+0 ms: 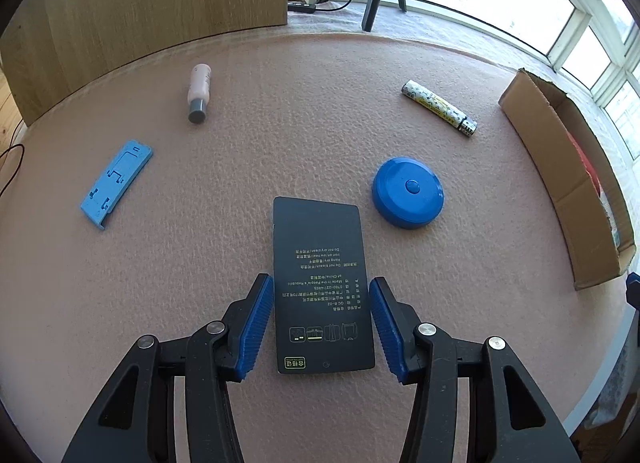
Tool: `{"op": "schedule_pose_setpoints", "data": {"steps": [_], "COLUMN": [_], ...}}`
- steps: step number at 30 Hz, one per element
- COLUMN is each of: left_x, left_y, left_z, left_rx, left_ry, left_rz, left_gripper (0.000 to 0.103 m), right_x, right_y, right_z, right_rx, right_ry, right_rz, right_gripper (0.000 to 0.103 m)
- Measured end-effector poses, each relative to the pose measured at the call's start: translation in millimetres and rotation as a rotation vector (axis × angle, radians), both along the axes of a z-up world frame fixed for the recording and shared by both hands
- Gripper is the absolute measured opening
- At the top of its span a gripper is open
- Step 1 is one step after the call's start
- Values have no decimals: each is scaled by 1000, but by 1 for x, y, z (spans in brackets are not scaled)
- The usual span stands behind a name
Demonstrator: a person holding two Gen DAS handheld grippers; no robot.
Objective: Organize objects
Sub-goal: 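Close the left tool on the black card and lift it, then carry the black card with the left tool into the box and release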
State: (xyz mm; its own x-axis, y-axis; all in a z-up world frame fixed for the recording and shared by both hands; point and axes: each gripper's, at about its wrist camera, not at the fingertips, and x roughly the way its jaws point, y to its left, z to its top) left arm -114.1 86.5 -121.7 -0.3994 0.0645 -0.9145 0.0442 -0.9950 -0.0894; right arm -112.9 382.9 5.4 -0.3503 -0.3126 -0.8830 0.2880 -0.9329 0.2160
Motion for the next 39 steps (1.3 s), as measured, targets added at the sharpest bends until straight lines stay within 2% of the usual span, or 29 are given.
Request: {"op": "schedule_pose_setpoints", "data": {"steps": [8,18,29,39], "left_x": [-8,-36,-55,-56], "left_y": [42,146,251,297], "left_z": [41,77,80,73], "left_rx": [38,76,127,129], "left_ry": [88,173,167,149], "left_rz": [-79,-259,-405,-459], "left_gripper": [53,53,53,53], "right_x": [0,4,4,1], "right_y": [18,46,77,96], "right_z": [5,9,5,1], "right_rx": [-3,-5,-12,-13], "right_ry": [11,21,10,0], "right_rz": [-27,-58,-101,-136], "right_gripper": [62,62,62,62]}}
